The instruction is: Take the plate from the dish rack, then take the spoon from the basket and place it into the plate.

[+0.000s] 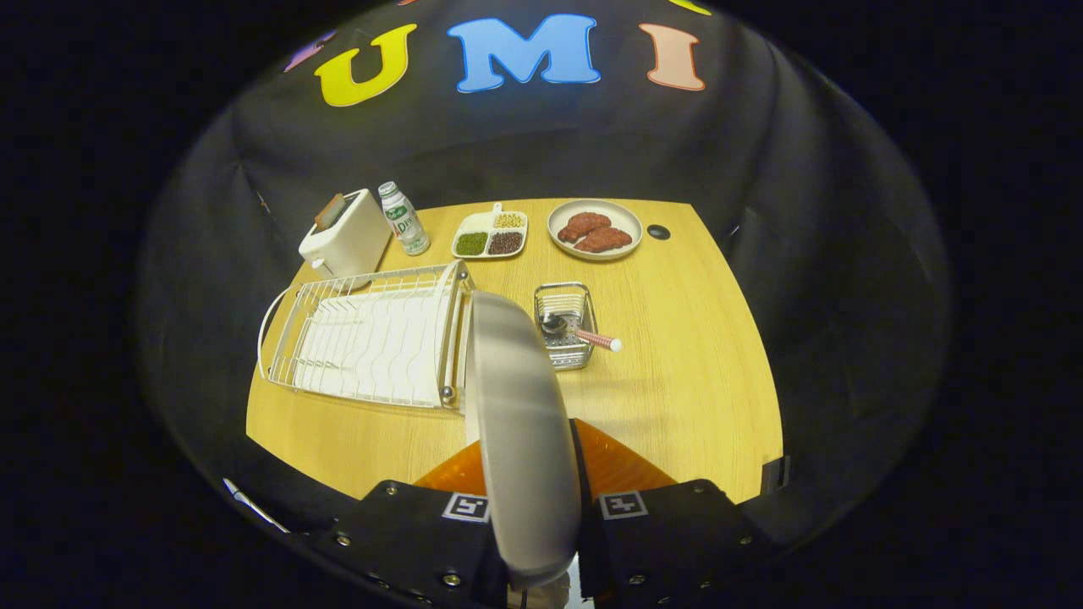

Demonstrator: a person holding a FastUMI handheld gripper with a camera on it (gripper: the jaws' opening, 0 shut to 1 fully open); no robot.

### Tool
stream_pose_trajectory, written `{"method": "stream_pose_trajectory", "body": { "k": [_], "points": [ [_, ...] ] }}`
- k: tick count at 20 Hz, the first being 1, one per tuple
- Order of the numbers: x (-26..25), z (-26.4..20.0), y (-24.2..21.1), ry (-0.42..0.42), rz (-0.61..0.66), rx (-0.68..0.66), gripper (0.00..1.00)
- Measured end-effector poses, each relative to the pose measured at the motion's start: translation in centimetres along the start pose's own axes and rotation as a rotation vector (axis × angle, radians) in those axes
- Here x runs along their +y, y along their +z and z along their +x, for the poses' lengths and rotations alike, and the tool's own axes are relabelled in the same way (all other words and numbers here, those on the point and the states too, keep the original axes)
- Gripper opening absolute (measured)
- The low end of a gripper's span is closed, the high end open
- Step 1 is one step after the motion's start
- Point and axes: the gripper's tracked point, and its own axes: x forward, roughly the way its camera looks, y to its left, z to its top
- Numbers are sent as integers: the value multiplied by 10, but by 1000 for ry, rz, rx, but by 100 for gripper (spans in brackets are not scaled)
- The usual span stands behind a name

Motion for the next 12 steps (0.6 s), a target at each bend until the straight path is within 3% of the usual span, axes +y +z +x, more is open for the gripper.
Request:
{"method": "stream_pose_trajectory", "body": {
  "k": [8,12],
  "points": [
    [1,54,-66,87,90,70,31],
    [25,71,-85,221,198,131,31]
  ]
}}
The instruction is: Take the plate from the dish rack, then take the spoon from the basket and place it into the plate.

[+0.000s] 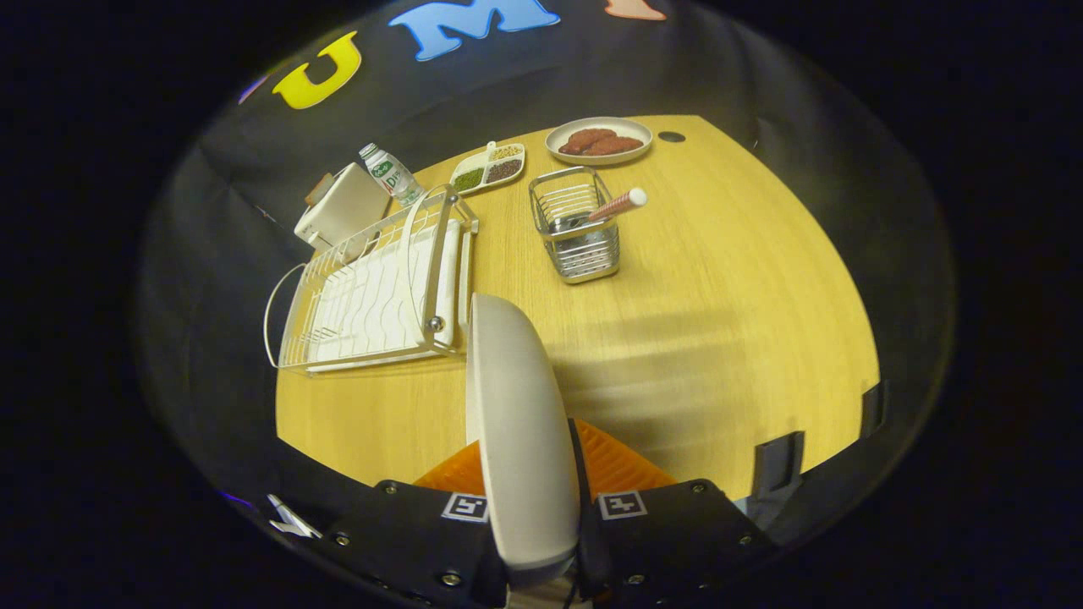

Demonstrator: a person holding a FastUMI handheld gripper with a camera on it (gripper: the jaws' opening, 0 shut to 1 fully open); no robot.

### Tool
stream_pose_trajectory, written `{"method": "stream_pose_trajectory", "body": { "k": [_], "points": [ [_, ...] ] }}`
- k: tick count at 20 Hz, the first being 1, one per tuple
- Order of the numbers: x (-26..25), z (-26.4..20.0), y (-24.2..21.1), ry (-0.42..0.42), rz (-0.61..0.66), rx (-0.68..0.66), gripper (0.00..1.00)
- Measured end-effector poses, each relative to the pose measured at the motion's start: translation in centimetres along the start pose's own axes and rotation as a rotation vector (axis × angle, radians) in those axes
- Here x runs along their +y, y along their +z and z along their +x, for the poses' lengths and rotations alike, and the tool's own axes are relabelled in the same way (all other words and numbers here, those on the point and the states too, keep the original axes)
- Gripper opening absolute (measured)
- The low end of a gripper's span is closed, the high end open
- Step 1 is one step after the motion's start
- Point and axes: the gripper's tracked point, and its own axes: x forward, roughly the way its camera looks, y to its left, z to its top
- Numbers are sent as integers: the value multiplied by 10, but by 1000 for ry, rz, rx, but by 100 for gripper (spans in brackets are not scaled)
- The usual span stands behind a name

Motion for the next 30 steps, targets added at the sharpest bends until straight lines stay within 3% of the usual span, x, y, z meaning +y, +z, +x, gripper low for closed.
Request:
{"method": "stream_pose_trajectory", "body": {
  "k": [13,15,18,23,25,27,30],
  "points": [
    [3,66,-19,276,-29,0,31],
    [-7,70,-17,274,-36,-9,32],
    [-18,77,-16,267,-63,-34,43],
    [-50,80,-8,116,-192,-87,63],
    [-62,68,9,61,-244,-170,64],
    [-68,46,32,14,-295,-290,73],
    [-66,-2,71,-30,-344,-484,73]
  ]
}}
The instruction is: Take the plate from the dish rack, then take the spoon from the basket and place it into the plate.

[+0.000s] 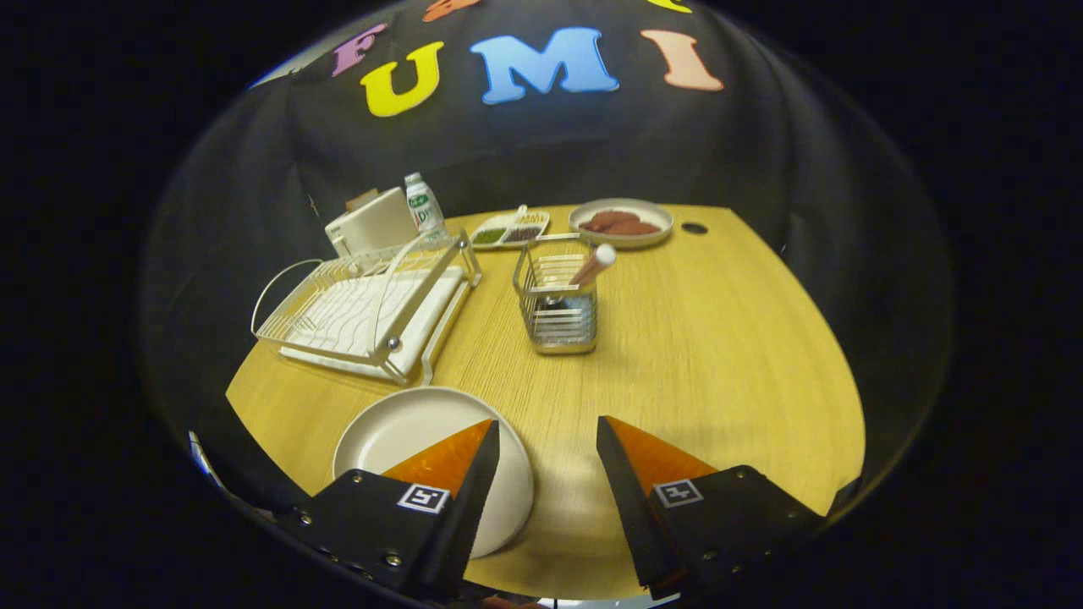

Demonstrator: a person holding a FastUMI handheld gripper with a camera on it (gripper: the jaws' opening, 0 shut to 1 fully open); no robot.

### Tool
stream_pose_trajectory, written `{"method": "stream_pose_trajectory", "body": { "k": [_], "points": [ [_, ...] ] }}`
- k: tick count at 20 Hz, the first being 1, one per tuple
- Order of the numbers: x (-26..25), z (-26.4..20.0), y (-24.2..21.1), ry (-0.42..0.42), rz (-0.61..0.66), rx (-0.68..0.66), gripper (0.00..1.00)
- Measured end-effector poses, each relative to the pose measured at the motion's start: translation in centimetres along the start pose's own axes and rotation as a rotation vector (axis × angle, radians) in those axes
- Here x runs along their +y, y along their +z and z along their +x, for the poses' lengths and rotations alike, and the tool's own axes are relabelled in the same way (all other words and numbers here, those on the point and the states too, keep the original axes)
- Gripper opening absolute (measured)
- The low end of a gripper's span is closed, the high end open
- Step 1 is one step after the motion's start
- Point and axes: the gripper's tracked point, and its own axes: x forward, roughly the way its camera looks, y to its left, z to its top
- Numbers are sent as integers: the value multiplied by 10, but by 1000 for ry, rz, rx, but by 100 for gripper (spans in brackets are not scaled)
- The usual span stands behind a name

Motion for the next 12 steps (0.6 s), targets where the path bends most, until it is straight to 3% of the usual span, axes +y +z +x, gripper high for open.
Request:
{"method": "stream_pose_trajectory", "body": {
  "k": [7,12],
  "points": [
    [-29,-43,91,-159,-6,-301,73],
    [-33,-46,120,-147,22,-494,73]
  ]
}}
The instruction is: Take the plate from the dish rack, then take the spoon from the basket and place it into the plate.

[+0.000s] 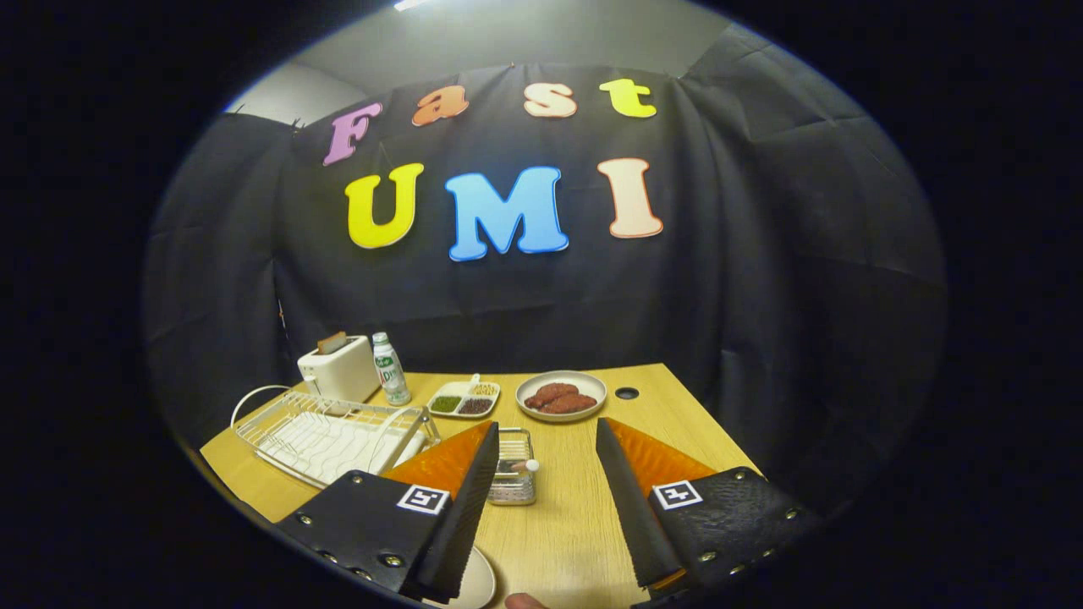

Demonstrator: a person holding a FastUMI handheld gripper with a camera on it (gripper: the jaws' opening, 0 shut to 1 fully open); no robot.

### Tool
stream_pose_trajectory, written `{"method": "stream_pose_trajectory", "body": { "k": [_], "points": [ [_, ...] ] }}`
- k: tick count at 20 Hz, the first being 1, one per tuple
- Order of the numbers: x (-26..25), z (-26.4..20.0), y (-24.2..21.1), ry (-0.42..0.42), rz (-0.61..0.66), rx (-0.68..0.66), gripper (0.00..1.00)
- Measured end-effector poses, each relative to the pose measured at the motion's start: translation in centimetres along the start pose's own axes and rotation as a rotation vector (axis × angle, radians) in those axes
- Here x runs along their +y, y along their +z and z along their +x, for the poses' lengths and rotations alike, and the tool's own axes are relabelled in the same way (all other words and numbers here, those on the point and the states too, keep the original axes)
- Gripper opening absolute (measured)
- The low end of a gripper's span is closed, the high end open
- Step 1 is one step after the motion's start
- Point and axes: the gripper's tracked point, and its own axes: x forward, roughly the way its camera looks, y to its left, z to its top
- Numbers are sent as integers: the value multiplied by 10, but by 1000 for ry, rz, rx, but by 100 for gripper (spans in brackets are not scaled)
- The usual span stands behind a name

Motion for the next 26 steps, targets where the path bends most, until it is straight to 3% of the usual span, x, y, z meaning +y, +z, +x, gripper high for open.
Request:
{"method": "stream_pose_trajectory", "body": {
  "k": [11,20,22,24,25,26],
  "points": [
    [7,74,-40,25,-50,-154,73],
    [14,128,-83,43,-13,-85,73],
    [18,137,-93,73,0,-57,66],
    [20,138,-91,86,6,-62,42],
    [30,132,-91,105,27,-57,23],
    [26,135,-91,99,23,-54,15]
  ]
}}
